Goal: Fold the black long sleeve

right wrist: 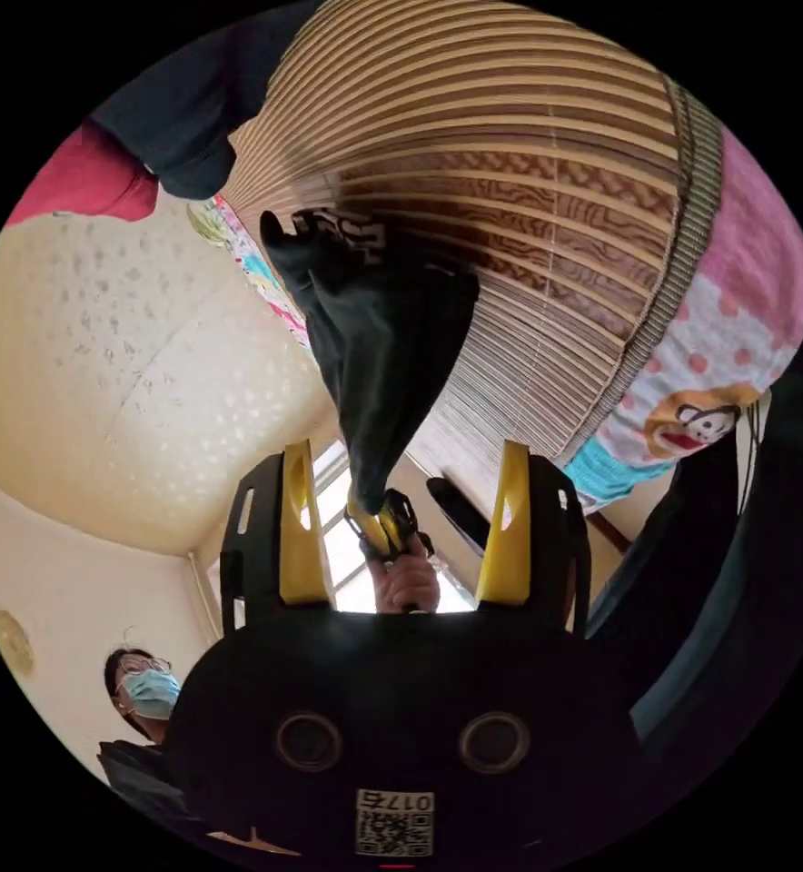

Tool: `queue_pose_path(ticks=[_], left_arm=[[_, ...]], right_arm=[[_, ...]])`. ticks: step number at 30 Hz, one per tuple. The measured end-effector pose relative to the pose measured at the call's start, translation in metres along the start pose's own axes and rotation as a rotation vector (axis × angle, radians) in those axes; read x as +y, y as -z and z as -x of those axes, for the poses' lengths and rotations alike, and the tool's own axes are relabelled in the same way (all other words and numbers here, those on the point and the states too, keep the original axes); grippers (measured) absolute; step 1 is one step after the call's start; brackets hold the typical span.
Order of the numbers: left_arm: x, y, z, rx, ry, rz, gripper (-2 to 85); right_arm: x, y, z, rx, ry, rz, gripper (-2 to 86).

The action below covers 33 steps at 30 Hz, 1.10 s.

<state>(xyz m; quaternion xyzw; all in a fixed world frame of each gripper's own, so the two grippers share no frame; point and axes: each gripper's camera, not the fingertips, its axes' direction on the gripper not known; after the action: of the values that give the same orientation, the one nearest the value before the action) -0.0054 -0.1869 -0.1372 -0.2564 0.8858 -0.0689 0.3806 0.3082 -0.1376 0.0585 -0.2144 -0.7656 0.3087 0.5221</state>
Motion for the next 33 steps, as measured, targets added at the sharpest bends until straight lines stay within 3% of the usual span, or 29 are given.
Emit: queue_pose_path(ticks=[3,6,8,10,14,18,21,26,33], left_arm=[[0.004,0.008,-0.020,0.005,-0.012,0.012,3.9],[0.002,0.023,-0.034,-0.034,-0.025,0.037,3.9],[0.001,0.032,-0.041,-0.055,-0.028,0.055,4.0],[0.001,0.044,-0.053,-0.055,-0.051,0.073,3.9],[0.008,0.062,-0.077,-0.084,-0.093,0.111,3.8],[0.028,0.098,-0.104,-0.073,-0.146,0.116,3.8],[0.043,0.140,-0.112,-0.085,-0.155,0.060,3.9],[0.057,0.218,-0.106,-0.130,-0.123,-0.067,3.8],[0.043,0.332,-0.161,-0.174,-0.204,-0.229,3.8]], right_arm=[[0.001,0.008,-0.006,-0.138,-0.014,-0.167,24.4],[0.007,0.022,-0.012,-0.225,-0.003,-0.268,17.0],[0.009,0.021,-0.013,-0.208,0.016,-0.203,8.3],[0.014,0.019,-0.003,-0.138,0.077,-0.140,6.2],[0.044,0.007,0.035,-0.017,0.212,-0.045,4.6],[0.075,-0.030,0.055,0.004,0.139,0.068,4.4],[0.093,-0.081,0.059,0.086,0.063,0.184,4.3],[0.102,-0.216,0.066,0.333,0.162,0.431,4.2],[0.128,-0.392,0.101,0.381,0.374,0.542,4.0]])
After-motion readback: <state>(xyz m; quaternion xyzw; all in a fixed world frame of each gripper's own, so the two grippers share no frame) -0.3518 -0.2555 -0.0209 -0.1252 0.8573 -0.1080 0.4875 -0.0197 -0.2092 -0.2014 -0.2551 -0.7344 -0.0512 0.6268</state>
